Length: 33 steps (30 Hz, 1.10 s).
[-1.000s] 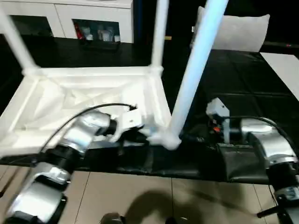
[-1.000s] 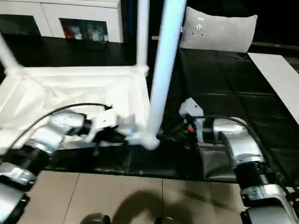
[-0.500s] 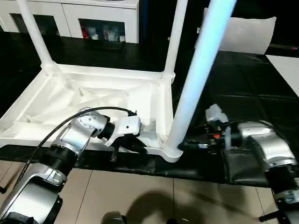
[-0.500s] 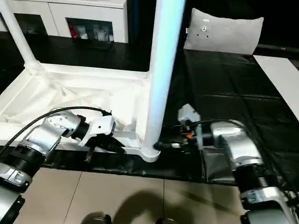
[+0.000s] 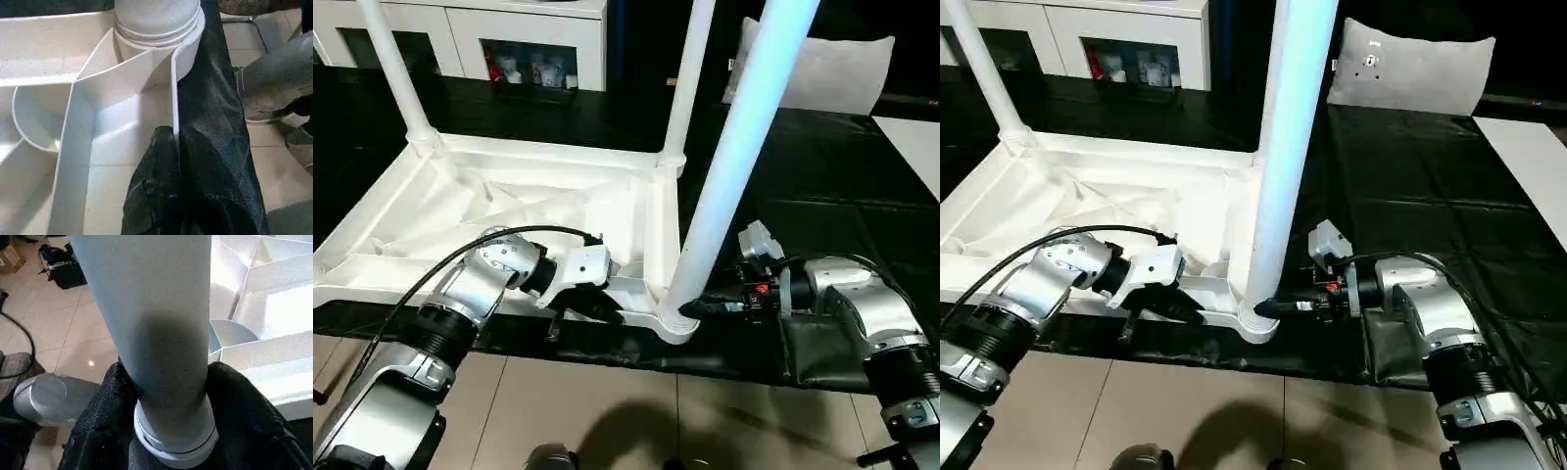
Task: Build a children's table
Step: Rotate leg to tighten
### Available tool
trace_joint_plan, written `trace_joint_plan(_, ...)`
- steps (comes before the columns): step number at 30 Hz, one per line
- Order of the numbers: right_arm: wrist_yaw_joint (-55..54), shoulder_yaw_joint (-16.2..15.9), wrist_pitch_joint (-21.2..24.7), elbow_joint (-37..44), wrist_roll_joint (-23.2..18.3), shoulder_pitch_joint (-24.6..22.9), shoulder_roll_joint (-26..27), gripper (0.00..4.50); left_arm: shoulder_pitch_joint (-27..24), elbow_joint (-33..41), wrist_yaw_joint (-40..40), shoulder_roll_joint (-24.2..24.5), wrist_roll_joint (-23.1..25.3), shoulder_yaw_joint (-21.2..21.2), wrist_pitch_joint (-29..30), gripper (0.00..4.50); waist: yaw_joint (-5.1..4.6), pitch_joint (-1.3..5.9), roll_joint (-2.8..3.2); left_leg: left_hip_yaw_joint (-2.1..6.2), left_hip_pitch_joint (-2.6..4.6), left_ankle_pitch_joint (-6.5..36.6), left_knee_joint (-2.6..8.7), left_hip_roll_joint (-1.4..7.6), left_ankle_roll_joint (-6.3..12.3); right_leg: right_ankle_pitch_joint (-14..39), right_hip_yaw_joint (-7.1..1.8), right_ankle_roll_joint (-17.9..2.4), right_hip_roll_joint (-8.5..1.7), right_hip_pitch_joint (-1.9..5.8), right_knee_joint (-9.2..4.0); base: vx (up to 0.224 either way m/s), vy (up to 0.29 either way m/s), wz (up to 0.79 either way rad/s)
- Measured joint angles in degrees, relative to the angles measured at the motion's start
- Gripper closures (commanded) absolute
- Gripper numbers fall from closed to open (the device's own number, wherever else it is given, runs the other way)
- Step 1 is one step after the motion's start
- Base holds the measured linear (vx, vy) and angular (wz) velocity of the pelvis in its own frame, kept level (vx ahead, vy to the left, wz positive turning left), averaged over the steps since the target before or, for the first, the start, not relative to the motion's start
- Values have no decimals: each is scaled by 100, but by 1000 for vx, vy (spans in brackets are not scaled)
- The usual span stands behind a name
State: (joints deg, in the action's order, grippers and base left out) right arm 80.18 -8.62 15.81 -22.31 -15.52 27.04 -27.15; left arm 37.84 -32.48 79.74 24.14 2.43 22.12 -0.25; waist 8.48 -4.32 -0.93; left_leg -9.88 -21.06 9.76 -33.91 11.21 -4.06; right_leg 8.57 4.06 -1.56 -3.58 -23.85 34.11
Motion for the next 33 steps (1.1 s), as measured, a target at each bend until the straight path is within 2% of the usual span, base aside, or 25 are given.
trace_joint_plan(5, -965, 275, 366, 177, 40, -98, 299, 259, 2, 6, -630, -201, 50, -222, 649, 450, -86, 0, 0, 0, 8, -1, -4, -2, -1, -2, -2, 2, 1, 3, 0, 0, 0, 0)
trace_joint_plan(9, -2369, 710, 852, 204, 165, -22, 859, 259, 64, 7, -1524, -570, 196, -454, 1299, 450, -314, 0, 0, 1, 8, -2, -4, -10, -2, -3, -7, 3, 0, -1, -4, 0, 0, 0)
trace_joint_plan(11, -2840, 828, 997, 205, 237, 49, 1004, 259, 94, 6, -1859, -747, 225, -497, 1494, 450, -380, 0, 0, 1, 8, -1, -2, -11, -1, -3, -8, 3, 0, -2, -6, 0, 0, 0)
trace_joint_plan(13, -3862, 939, 1124, 112, 515, 305, 1446, 259, 192, -56, -2504, -1013, 397, -591, 1762, 450, -483, 0, 1, 2, 2, -1, 6, -8, -2, -6, -6, 1, 4, -14, 1, 0, 0, 0)
trace_joint_plan(15, -4731, 961, 1125, -77, 774, 566, 1778, 259, 304, -145, -3021, -1255, 477, -664, 2024, 450, -523, 0, 1, 3, 2, -2, 17, -4, -3, -5, -4, 1, 10, -19, -2, 0, 0, 0)
trace_joint_plan(17, -5084, 1035, 1111, -149, 842, 648, 1930, 259, 311, -144, -3241, -1395, 479, -728, 2145, 450, -527, 0, 1, 3, 1, -1, 32, -6, -3, -1, -5, 5, 11, -20, -13, 0, 0, 0)
trace_joint_plan(18, -5266, 1109, 1091, -188, 842, 669, 2033, 225, 313, -143, -3336, -1461, 479, -760, 2183, 450, -525, 0, 0, 3, -1, 0, 37, -7, -2, -1, -5, 1, 11, -21, -17, 0, 0, 0)
trace_joint_plan(20, -5363, 1122, 1031, -202, 842, 672, 2058, 191, 313, -141, -3391, -1506, 478, -765, 2187, 450, -503, 0, 0, 3, -4, 3, 39, -8, 1, -2, -5, -11, 9, -21, -17, 0, 0, 0)
trace_joint_plan(26, -5070, 1094, 758, -210, 851, 605, 1994, 149, 279, 5, -3323, -1427, 475, -703, 2196, 450, -487, -4, 1, 2, -15, 4, 40, -8, 2, -5, -4, -18, 8, -33, -15, 0, 0, 0)
trace_joint_plan(29, -4779, 1052, 621, -211, 789, 532, 1840, 122, 244, 42, -3142, -1259, 466, -621, 2047, 450, -490, -4, 1, 2, -14, 3, 41, -7, 1, -3, -4, -16, 9, -35, -14, 0, 0, 0)
trace_joint_plan(30, -4625, 1037, 569, -211, 722, 485, 1734, 105, 213, 48, -3045, -1162, 465, -598, 1951, 450, -479, -4, 1, 2, -14, 2, 40, -7, 1, -3, -4, -15, 9, -34, -14, 0, 0, 0)
trace_joint_plan(33, -4110, 996, 351, -252, 649, 443, 1408, 90, 166, 53, -2697, -983, 442, -529, 1686, 450, -429, -8, 5, 2, -16, 2, 35, -8, 2, -3, -4, -14, 6, -33, -15, 0, 0, 0)
